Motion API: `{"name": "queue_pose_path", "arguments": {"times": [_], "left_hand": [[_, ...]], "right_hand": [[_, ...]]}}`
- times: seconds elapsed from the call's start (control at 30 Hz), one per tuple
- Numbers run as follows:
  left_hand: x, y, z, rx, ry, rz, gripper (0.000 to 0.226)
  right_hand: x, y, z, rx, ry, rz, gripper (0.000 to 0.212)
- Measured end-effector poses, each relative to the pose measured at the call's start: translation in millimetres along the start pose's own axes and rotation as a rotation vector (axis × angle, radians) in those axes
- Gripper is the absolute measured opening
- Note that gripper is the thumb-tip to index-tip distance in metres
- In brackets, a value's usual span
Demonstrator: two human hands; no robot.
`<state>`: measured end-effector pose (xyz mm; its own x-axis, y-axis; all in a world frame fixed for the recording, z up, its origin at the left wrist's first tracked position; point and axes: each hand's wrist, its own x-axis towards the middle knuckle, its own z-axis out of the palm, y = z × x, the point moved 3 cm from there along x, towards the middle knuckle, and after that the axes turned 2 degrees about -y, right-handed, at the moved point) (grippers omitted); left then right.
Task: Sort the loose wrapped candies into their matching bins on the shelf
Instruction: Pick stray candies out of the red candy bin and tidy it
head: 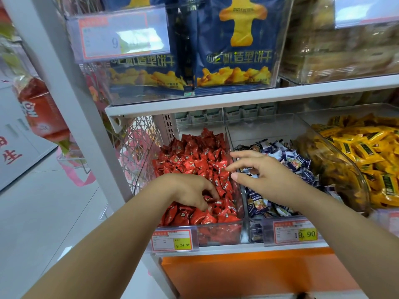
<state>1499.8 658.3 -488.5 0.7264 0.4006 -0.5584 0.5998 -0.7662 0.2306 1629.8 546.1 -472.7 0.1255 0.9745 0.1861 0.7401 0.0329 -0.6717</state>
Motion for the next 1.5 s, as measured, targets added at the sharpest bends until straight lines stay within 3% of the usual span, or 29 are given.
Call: {"name": "queue_pose_path", "arguments": {"times": [0.27,0.63,0.97,1.17,1.3,1.4,1.5], "left_hand": [[2.2,-2.9,5.1,-0.115,-0.044,0.005,0.041],[2.2,-2.2,11.5,-0.341,0.109,0.125,0.03],[-15.9,-10.5,-16.1,-0.593,0.551,0.264,0.019],[-26.2,13.1,-27.2,-0.759,0.737,0.382,0.022],[-30.3,32.2,-31.0,-0.778,0.773,0.461,0.02],[-30.8,34.0,-30.5,-0.766,0.782,0.427,0.018],[-32.5,30.1,-22.0,-0.717,0.654,0.331,0.013]], "right_hand": [[-0.2,-0.7,-0.3,0.003,0.003,0.001,0.016],[-0.8,-1.9,-0.3,0.002,-0.005,-0.003,0.015],[-0.4,-1.3,0.6,-0.024,0.013,-0.014,0.019],[-3.0,-7.3,-3.1,0.113,0.187,0.011,0.042],[-3.2,-8.9,-9.5,0.216,0.317,-0.015,0.021],[-4.5,-3.1,-17.4,0.26,0.41,0.012,0.015],[-7.7,9.8,-27.2,0.121,0.502,0.106,0.013]]}}
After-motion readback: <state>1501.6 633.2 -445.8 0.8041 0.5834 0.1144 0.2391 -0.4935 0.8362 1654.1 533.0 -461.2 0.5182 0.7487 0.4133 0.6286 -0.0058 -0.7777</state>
